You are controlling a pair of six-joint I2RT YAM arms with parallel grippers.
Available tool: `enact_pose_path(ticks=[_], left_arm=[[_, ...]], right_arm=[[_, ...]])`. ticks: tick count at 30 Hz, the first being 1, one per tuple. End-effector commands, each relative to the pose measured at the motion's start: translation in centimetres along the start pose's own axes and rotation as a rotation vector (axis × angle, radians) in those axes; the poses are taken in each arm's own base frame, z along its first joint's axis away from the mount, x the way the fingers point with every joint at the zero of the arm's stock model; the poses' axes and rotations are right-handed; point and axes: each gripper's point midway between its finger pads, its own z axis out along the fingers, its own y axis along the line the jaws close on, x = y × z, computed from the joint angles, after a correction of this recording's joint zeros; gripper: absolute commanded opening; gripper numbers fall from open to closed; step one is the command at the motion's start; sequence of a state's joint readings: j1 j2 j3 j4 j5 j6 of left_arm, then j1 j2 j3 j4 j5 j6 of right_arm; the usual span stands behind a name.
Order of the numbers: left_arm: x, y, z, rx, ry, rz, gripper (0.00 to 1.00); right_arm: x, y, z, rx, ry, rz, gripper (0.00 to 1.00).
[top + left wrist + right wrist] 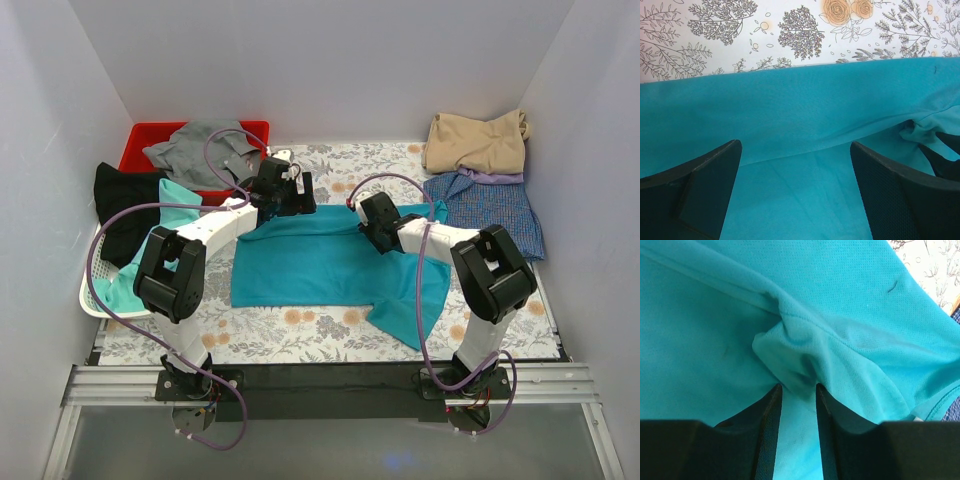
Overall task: Fold and stack the t-shirts
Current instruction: Fold the tshirt
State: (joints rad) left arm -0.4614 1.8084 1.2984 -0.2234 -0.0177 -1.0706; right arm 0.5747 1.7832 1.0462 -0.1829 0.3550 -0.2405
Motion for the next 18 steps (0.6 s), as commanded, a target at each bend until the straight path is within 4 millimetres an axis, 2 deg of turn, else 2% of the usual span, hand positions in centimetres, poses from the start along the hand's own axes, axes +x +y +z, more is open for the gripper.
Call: enact_pose_path(ticks=[1, 5, 7, 9, 11, 14, 18], left_arm=[[-2.0, -0.4, -1.7, 0.011, -0.068, 0.014, 0.90], [-2.0, -0.4, -1.6, 0.011, -0.066, 0.016, 0.90], [-1.8, -0.2, -1.5, 0.001, -0.062, 0.019, 0.90], [-1.7, -0.2, -1.4, -0.001, -0.061, 0.024, 0.90], [-1.7, -0.2, -1.4, 0.003, -0.059, 0.023, 0.90], [-1.7, -0.2, -1.4, 0.001, -0.059, 0.021, 0.90], [-1.6, -0.3, -1.3, 0.008, -0.056, 0.023, 0.90]], right_arm=[[-1.8, -0.8, 0.8, 0.040, -0.029, -0.005, 0.40], [-1.0, -0.5, 1.9, 0.046, 0.008, -0.021, 0.40], [-0.9, -0.6, 2.0, 0.055, 0.011, -0.017, 0.35], [-0.9, -0.8, 2.1, 0.063, 0.012, -0.011, 0.21], [-0.9, -1.0, 2.0, 0.072, 0.010, -0.006, 0.12], [-1.2, -1.4, 1.4, 0.090, -0.005, 0.007, 0.07], [-1.5, -1.8, 0.8, 0.103, -0.022, 0.015, 0.05]])
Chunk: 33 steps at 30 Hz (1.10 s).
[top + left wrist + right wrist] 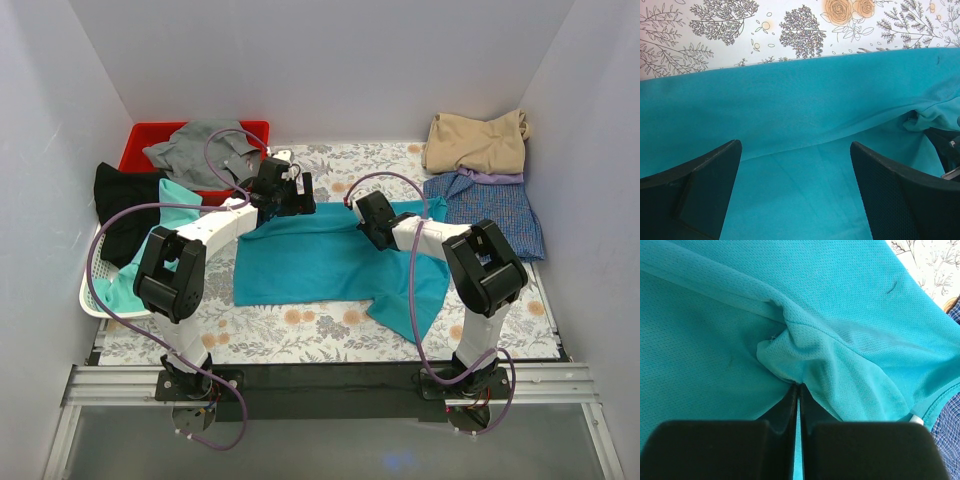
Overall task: Fold and stack the t-shirts
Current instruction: Fold the tshirt
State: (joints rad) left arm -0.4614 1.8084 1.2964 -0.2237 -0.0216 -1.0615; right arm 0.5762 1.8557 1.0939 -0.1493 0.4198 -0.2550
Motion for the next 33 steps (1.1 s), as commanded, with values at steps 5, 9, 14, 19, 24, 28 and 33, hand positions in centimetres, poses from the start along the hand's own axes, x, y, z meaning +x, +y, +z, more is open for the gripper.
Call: enact_pose_path(ticks=[5, 9, 14, 19, 24, 28, 33], left_arm=[[-1.7, -0.4, -1.4, 0.011, -0.057, 0.013, 0.90], [-1.5, -0.5, -1.2, 0.020, -0.047, 0.015, 0.90], [-1.3, -0.7, -1.2, 0.032, -0.041, 0.022, 0.90], [-1.0, -0.7, -0.9, 0.031, -0.019, 0.030, 0.90], [-0.6, -1.1, -0.6, 0.057, 0.002, 0.025, 0.90], [-0.4, -1.2, -0.3, 0.061, 0.012, 0.022, 0.90], [-0.1, -1.2, -0.1, 0.063, 0.027, 0.022, 0.90]], right_arm=[[-1.9, -2.2, -2.7, 0.061, -0.082, 0.055, 0.06], [-2.8, -3.1, -4.3, 0.077, -0.119, 0.070, 0.06], [-2.9, -3.1, -5.2, 0.050, -0.117, 0.063, 0.06], [-1.9, -1.9, -5.9, -0.019, -0.074, 0.064, 0.05], [-2.4, -2.0, -7.6, -0.038, -0.108, 0.084, 0.04], [-4.0, -3.2, -9.5, -0.008, -0.175, 0.113, 0.04], [-5.3, -3.7, -10.3, -0.013, -0.190, 0.097, 0.05]])
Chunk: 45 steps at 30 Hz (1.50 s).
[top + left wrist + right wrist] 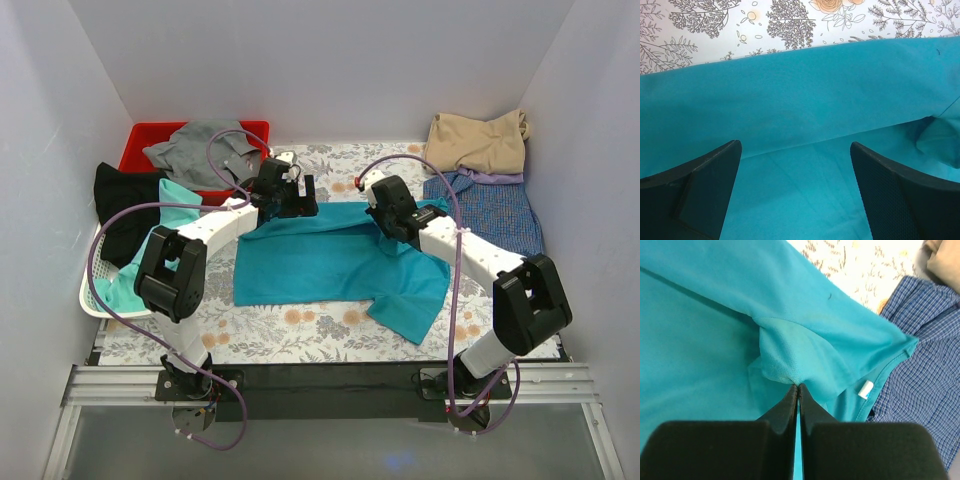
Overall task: Fold and stack the t-shirts
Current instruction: Fold the tshirt
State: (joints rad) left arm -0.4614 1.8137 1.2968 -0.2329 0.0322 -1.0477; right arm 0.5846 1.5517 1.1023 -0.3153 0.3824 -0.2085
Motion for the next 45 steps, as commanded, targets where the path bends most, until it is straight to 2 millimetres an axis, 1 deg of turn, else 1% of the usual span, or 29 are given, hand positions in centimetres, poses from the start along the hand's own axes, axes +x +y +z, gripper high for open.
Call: enact_pose_path(ticks=[1, 3, 7, 8, 9, 10, 11, 12, 13, 14, 15, 16, 19, 21, 23, 24, 26, 29, 30, 31, 34, 36, 37, 38, 39, 41, 45], left_arm=[[-0.7, -0.6, 0.0, 0.023, -0.002, 0.010, 0.90], [-0.5, -0.6, 0.1, 0.022, 0.007, 0.014, 0.90], [-0.4, -0.5, 0.3, 0.016, 0.017, 0.017, 0.90], [-0.3, -0.5, 0.4, 0.017, 0.024, 0.015, 0.90], [-0.2, -0.5, 0.5, 0.018, 0.026, 0.017, 0.90], [-0.2, -0.5, 0.5, 0.019, 0.027, 0.016, 0.90], [-0.1, -0.3, 0.6, 0.010, 0.028, 0.015, 0.90], [-0.1, -0.2, 0.6, 0.003, 0.026, 0.017, 0.90], [-0.2, -0.1, 0.5, -0.007, 0.022, 0.018, 0.90], [-0.3, 0.2, 0.4, -0.020, 0.017, 0.020, 0.90], [-0.5, 1.0, 0.5, -0.063, 0.004, 0.025, 0.90], [-0.7, 1.3, 0.6, -0.077, -0.002, 0.038, 0.90], [-0.3, 2.4, 1.1, -0.130, 0.008, 0.063, 0.90], [0.0, 3.5, 1.4, -0.178, 0.013, 0.054, 0.90], [0.4, 4.1, 1.8, -0.187, 0.028, 0.033, 0.90], [0.4, 4.1, 1.9, -0.183, 0.027, 0.023, 0.90], [0.8, 3.9, 2.2, -0.162, 0.043, 0.002, 0.90], [1.0, 3.6, 2.6, -0.141, 0.052, -0.010, 0.90], [1.1, 3.5, 2.6, -0.140, 0.053, -0.013, 0.90], [1.1, 3.5, 2.6, -0.139, 0.054, -0.016, 0.90], [1.1, 3.4, 2.7, -0.132, 0.053, -0.018, 0.90], [1.0, 3.6, 2.7, -0.141, 0.049, -0.024, 0.90], [1.0, 3.5, 2.8, -0.141, 0.046, -0.025, 0.90], [1.1, 3.7, 2.8, -0.145, 0.045, -0.028, 0.90], [1.1, 3.9, 3.1, -0.145, 0.043, -0.035, 0.90], [1.1, 3.9, 3.3, -0.144, 0.045, -0.044, 0.90], [0.9, 4.6, 3.8, -0.152, 0.042, -0.070, 0.90]], right_arm=[[-2.1, -0.2, -1.0, -0.015, -0.031, 0.005, 0.06], [-1.9, 0.5, -0.8, -0.051, 0.002, -0.001, 0.06], [-0.5, 0.7, -0.7, -0.046, 0.043, 0.005, 0.06], [-0.5, 1.1, -0.8, -0.065, 0.041, 0.000, 0.10], [-0.2, 1.6, -0.6, -0.086, 0.055, 0.005, 0.20], [-0.1, 1.4, -0.7, -0.075, 0.066, 0.016, 0.34], [0.5, 1.1, -0.7, -0.043, 0.090, 0.020, 0.35], [0.5, 0.3, -1.1, 0.001, 0.087, 0.027, 0.41], [0.8, 0.2, -1.2, 0.003, 0.085, 0.020, 0.45], [0.6, 0.1, -1.4, 0.008, 0.076, 0.024, 0.46], [0.3, -0.2, -1.7, 0.014, 0.064, 0.030, 0.46], [0.3, -0.2, -1.8, 0.015, 0.062, 0.039, 0.47], [1.5, -0.1, -1.3, 0.035, 0.096, 0.068, 0.47], [2.7, 0.7, -0.7, 0.014, 0.132, 0.085, 0.47], [3.1, 1.7, -0.5, -0.035, 0.141, 0.110, 0.47], [3.3, 2.7, -0.5, -0.070, 0.144, 0.144, 0.47], [3.6, 3.4, -0.5, -0.095, 0.142, 0.173, 0.47], [4.5, 3.3, -0.6, -0.075, 0.148, 0.191, 0.47], [5.3, 3.1, -0.5, -0.054, 0.159, 0.186, 0.47], [5.2, 3.1, -0.3, -0.046, 0.141, 0.193, 0.47], [6.5, 3.2, 0.1, -0.026, 0.155, 0.206, 0.47], [7.0, 3.0, 0.5, -0.001, 0.156, 0.209, 0.47], [7.9, 3.0, 0.7, 0.014, 0.174, 0.215, 0.47], [8.0, 2.7, 1.1, 0.039, 0.163, 0.221, 0.46], [8.7, 2.9, 1.2, 0.039, 0.170, 0.211, 0.45], [8.3, 2.6, 1.4, 0.058, 0.124, 0.221, 0.42], [8.6, 2.3, 1.8, 0.077, 0.118, 0.216, 0.38]])
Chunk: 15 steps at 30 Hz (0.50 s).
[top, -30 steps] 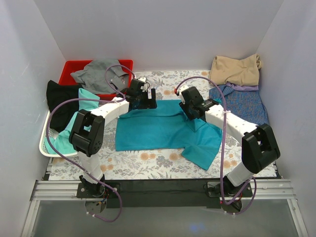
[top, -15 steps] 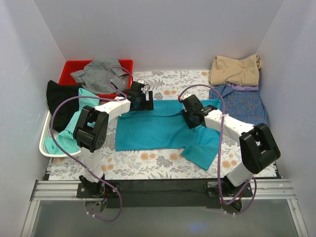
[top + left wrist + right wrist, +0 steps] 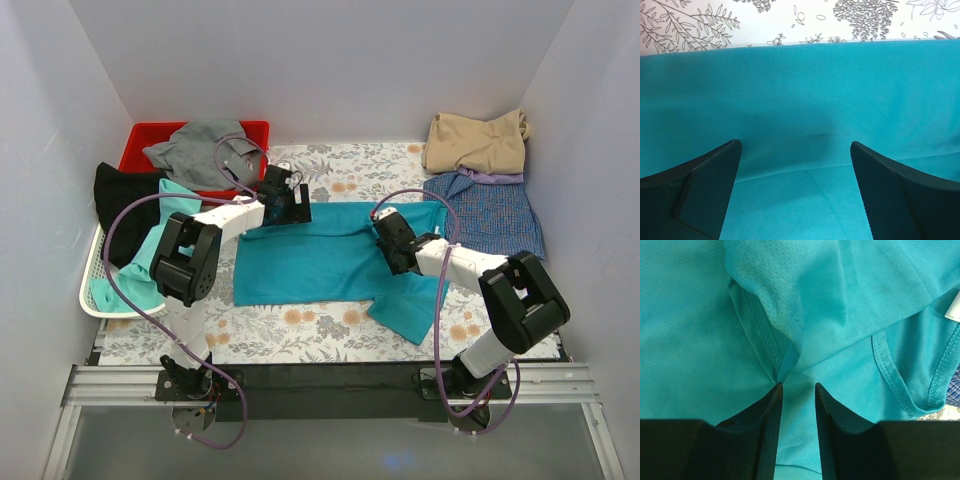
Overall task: Fold and stack the t-shirts
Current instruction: Fold the tshirt
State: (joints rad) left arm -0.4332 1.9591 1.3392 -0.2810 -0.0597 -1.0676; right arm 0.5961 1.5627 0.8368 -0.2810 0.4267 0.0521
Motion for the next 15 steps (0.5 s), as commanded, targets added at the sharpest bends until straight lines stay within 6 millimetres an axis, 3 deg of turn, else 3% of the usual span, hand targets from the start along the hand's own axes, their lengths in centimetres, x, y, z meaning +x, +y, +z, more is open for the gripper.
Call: enact_pose_path(ticks=[1, 4, 9, 15], left_arm=[[-2.0, -0.1, 0.1, 0.014, -0.045, -0.040, 0.90], [-2.1, 0.3, 0.3, 0.011, -0.047, -0.049, 0.90], [-2.1, 0.4, 0.1, 0.013, -0.049, -0.053, 0.90], [-2.1, 0.0, 0.1, 0.034, -0.046, -0.053, 0.90]], right_arm=[[-2.7, -0.8, -0.2, 0.039, -0.113, 0.053, 0.35], [-2.6, -0.6, -0.1, 0.032, -0.110, 0.053, 0.34], [-5.1, -0.6, -2.2, -0.010, -0.183, 0.093, 0.44], [-5.2, -0.5, -0.9, 0.005, -0.163, 0.110, 0.44]])
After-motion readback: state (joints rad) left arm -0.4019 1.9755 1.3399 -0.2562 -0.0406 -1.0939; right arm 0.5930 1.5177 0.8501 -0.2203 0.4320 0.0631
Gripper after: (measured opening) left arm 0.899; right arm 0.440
